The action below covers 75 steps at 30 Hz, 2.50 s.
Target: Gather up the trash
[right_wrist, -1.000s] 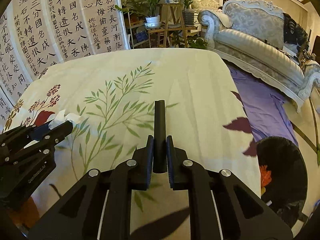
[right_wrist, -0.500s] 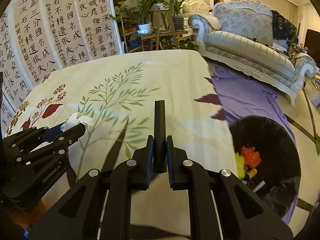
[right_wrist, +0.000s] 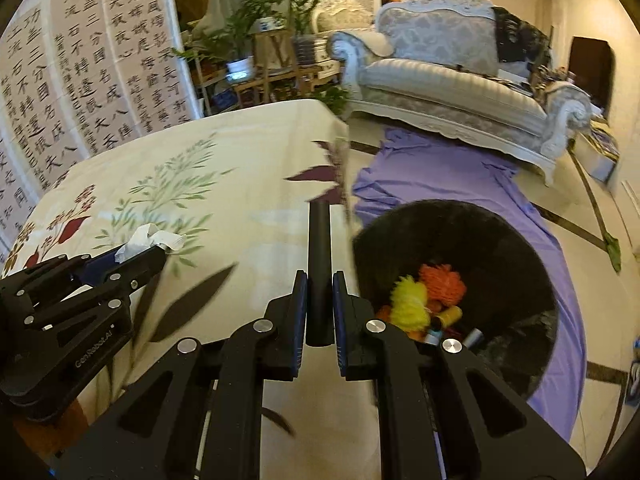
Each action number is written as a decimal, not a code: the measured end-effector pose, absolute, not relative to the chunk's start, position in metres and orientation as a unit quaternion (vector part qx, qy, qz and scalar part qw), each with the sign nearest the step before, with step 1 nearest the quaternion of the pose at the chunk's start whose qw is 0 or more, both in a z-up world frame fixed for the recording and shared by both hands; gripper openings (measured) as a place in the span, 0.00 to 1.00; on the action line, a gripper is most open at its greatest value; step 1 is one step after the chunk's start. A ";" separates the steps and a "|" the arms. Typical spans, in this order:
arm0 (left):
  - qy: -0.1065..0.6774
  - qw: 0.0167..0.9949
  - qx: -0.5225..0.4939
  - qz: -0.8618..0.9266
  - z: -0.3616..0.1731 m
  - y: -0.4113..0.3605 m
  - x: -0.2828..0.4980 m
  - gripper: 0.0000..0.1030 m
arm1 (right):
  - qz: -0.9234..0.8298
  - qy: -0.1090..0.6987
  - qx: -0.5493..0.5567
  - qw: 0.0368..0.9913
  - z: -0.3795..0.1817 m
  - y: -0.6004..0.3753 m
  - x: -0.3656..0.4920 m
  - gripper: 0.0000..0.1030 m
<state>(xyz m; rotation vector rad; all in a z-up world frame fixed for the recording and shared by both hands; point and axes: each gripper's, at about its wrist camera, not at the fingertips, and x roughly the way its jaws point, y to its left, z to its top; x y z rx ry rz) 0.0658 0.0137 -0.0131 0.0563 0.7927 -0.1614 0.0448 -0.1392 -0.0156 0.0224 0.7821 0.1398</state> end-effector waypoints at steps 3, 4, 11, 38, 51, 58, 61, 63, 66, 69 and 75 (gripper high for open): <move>0.383 0.919 0.033 -0.091 -0.012 -0.003 0.067 0.26 | 0.051 0.379 0.020 0.924 -0.017 -0.157 0.044 0.12; 0.382 0.918 0.034 -0.097 -0.011 -0.009 0.067 0.26 | 0.045 0.378 0.022 0.924 -0.017 -0.162 0.043 0.12; 0.375 0.917 0.049 -0.129 -0.009 -0.051 0.073 0.26 | 0.006 0.378 0.042 0.925 -0.021 -0.199 0.044 0.12; 0.385 0.904 0.091 -0.164 -0.024 -0.129 0.103 0.26 | -0.051 0.380 0.074 0.920 -0.037 -0.261 0.058 0.12; 0.395 0.899 0.099 -0.162 -0.030 -0.137 0.112 0.43 | -0.064 0.389 0.083 0.915 -0.048 -0.271 0.072 0.24; 0.388 0.903 0.093 -0.157 -0.026 -0.134 0.111 0.68 | -0.077 0.386 0.083 0.915 -0.050 -0.273 0.069 0.34; 0.384 0.905 0.095 -0.154 -0.025 -0.133 0.109 0.72 | -0.086 0.379 0.081 0.918 -0.046 -0.273 0.065 0.42; 0.382 0.907 0.097 -0.149 -0.024 -0.130 0.107 0.75 | -0.089 0.376 0.081 0.919 -0.044 -0.274 0.064 0.46; 0.386 0.907 0.089 -0.144 -0.023 -0.124 0.107 0.76 | -0.094 0.370 0.080 0.921 -0.040 -0.273 0.060 0.49; 0.388 0.907 0.080 -0.141 -0.021 -0.117 0.104 0.77 | -0.097 0.366 0.079 0.922 -0.037 -0.272 0.056 0.53; 0.372 0.916 0.078 -0.128 -0.012 -0.103 0.093 0.79 | -0.099 0.359 0.073 0.925 -0.031 -0.266 0.047 0.57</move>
